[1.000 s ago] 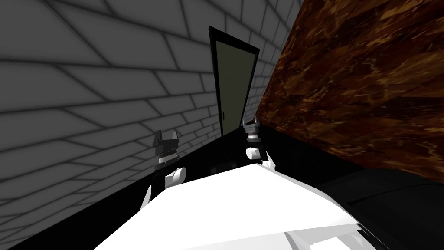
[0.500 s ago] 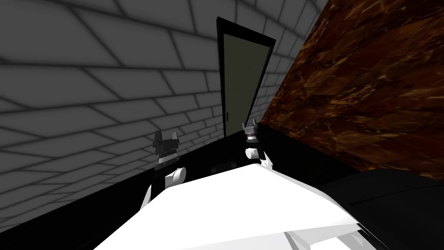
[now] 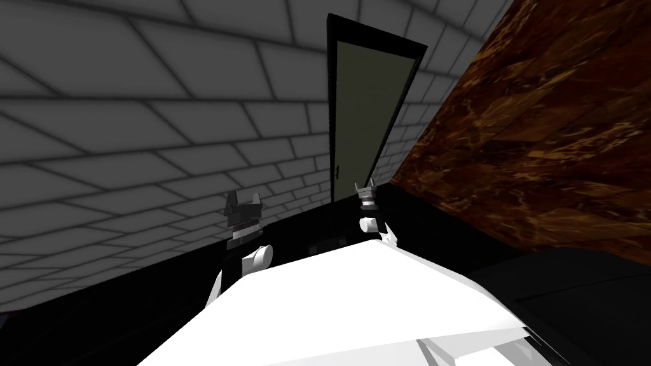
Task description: Pull the door open
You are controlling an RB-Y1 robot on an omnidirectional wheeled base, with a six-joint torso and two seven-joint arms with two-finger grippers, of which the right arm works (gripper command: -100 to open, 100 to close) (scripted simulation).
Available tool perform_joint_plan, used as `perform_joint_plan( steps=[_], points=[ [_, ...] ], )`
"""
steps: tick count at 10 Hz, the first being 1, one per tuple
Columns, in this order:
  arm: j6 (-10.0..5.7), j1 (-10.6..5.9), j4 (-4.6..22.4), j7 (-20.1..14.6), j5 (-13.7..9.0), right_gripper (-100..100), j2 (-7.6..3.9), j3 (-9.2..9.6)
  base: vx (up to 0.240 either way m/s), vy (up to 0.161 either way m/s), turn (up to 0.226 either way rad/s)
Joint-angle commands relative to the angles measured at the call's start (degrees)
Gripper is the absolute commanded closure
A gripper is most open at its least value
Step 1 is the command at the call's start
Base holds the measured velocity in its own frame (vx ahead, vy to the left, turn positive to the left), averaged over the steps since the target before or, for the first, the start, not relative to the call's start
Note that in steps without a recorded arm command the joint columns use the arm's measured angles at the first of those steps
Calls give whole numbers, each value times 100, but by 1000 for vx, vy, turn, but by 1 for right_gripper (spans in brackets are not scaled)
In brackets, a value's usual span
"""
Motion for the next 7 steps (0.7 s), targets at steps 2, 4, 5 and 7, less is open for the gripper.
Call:
perform_joint_plan(
  steps=[2,4,5,7],
  points=[
    [-70,-70,294,-236,-125,-100,-20,-26,76,-87,168],
    [-142,-129,545,-415,-221,-100,-32,-46,73,-69,185],
    [-177,-158,671,-505,-270,-100,-38,-55,63,-88,178],
    [-249,-217,923,-685,-366,-100,-50,-75,56,-82,183]
  ],
)
